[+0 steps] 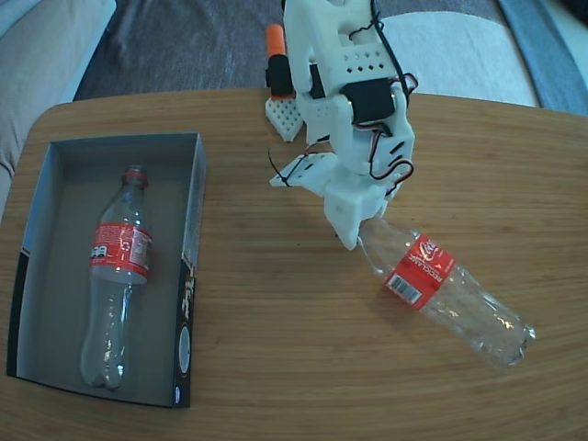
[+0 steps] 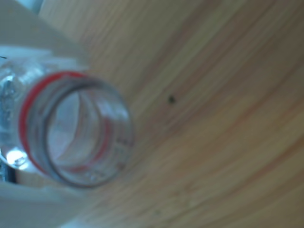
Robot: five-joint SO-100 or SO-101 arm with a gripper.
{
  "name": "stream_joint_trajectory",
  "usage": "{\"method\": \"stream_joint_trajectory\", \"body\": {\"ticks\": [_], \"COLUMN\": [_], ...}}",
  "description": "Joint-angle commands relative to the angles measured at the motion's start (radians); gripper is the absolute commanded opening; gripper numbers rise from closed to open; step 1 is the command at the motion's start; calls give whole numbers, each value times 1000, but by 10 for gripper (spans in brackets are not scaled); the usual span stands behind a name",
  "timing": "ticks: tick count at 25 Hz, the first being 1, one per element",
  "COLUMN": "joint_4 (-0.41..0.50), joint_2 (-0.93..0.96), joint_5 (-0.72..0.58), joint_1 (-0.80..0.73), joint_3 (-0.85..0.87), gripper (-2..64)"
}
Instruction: Grasp the bottles and put them in the box.
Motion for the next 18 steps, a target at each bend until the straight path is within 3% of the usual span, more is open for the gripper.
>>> {"method": "stream_joint_trajectory", "body": {"ticks": [1, 4, 18], "joint_4": [-8, -8, -8], "joint_2": [6, 6, 8], "joint_5": [-2, 0, 2], "joint_1": [20, 26, 132], "joint_3": [-9, -14, -112], "gripper": [184, 92, 77]}}
